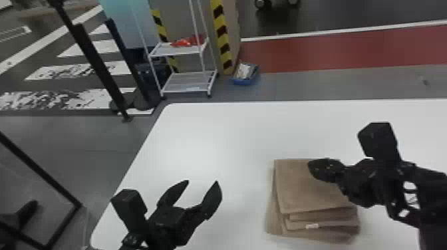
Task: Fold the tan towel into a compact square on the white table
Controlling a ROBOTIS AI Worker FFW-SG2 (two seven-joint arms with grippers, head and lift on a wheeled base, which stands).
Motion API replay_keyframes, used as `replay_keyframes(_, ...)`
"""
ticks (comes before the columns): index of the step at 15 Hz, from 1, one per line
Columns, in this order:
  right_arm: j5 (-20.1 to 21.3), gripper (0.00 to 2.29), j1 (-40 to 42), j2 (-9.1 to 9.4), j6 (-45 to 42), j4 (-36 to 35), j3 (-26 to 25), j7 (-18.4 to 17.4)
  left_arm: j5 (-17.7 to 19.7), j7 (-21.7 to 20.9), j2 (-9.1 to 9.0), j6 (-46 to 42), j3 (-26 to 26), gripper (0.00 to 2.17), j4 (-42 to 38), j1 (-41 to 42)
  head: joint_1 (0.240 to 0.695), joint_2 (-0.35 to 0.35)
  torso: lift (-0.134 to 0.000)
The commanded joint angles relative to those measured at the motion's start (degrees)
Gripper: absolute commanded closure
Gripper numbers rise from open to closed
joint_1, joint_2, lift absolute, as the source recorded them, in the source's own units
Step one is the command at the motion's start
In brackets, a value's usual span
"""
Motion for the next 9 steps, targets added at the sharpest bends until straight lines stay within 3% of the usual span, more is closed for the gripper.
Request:
replay_keyframes(1,-1.51,1.42,3.82,0.23,-2.04,-2.98,-3.77,0.29,0.00,0.05,-0.26,-0.94,-0.04,0.09,-0.99,1.36,0.695,0.261,-0.123)
replay_keyframes(3,-2.21,1.42,6.10,0.23,-1.16,-6.23,-5.00,0.81,-0.26,0.05,-0.79,-1.47,-0.39,0.09,-2.40,2.59,0.695,0.234,-0.123)
replay_keyframes(4,-5.11,1.41,8.21,0.23,-0.98,-10.27,-6.67,1.08,-0.70,0.05,-0.97,-2.35,-0.57,0.09,-3.27,3.56,0.695,0.225,-0.123)
replay_keyframes(5,-9.25,1.05,11.02,0.23,-0.98,-16.34,-8.96,0.55,-0.96,-0.13,-1.05,-3.23,-0.57,0.09,-4.42,4.61,0.695,0.221,-0.123)
replay_keyframes(6,-11.36,0.30,14.89,0.23,-2.74,-21.79,-10.54,-1.38,-1.05,-0.39,-1.05,-8.86,-0.75,0.09,-5.12,6.37,0.695,0.216,-0.123)
replay_keyframes(7,-11.44,0.00,19.81,0.23,-6.26,-25.13,-10.72,-4.37,-1.14,-0.39,-1.05,-14.13,-1.19,0.09,-5.21,7.87,0.695,0.202,-0.123)
replay_keyframes(9,-14.34,0.00,32.03,0.23,-31.75,-25.21,-11.42,-15.80,-4.83,-0.13,-2.46,-21.34,-2.94,0.09,-5.03,10.50,0.695,0.181,-0.123)
